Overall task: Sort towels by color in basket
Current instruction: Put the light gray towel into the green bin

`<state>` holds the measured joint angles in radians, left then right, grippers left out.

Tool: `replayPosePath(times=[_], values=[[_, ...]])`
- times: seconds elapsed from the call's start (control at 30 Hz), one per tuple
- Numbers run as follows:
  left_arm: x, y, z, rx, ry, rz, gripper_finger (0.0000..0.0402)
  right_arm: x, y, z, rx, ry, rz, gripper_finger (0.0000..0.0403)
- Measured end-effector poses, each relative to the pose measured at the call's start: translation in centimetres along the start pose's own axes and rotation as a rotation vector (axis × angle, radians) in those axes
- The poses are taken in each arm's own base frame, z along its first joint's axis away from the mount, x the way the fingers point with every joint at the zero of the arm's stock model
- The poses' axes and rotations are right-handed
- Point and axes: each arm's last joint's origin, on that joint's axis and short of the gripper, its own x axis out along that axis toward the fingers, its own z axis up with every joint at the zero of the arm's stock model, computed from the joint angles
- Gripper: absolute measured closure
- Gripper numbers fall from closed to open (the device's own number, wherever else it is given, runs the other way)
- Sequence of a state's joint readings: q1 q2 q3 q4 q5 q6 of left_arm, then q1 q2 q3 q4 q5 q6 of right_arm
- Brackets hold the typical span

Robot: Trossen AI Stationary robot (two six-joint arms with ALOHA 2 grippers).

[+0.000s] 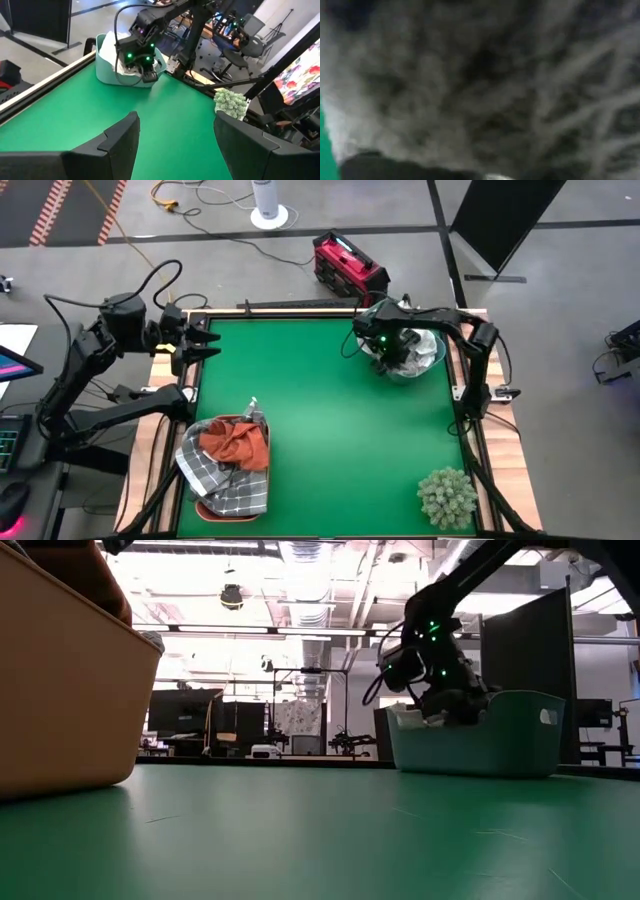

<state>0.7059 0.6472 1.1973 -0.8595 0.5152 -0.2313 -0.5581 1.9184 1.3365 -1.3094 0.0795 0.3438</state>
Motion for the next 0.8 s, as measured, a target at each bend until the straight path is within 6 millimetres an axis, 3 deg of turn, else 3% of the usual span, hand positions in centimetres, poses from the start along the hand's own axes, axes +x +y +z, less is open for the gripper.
replayPosePath(times=[0.1, 0.2, 0.4, 0.6, 0.8], values=[[-0.1, 0.0, -0.1, -0.006, 0.008, 0.002, 0.0159, -0.4, -0.1, -0.4, -0.003, -0.001, 0.003, 0.0268], [-0.1, 0.0, -0.1, -0.003, 0.008, 0.002, 0.0159, -2.1, -0.7, -1.5, 0.0, -0.026, 0.017, 0.0221], [-0.1, 0.0, -0.1, 0.037, 0.008, 0.002, 0.0159, -8.6, -2.6, -5.2, 0.053, -0.123, 0.054, 0.0149], [-0.1, 0.0, -0.1, 0.047, 0.008, 0.001, 0.0159, -14.0, -5.9, -8.6, 0.226, -0.339, 0.143, 0.0131], [-0.1, 0.0, -0.1, 0.047, 0.008, 0.002, 0.0159, -14.8, -10.6, -8.9, 0.483, -0.443, 0.034, 0.013]])
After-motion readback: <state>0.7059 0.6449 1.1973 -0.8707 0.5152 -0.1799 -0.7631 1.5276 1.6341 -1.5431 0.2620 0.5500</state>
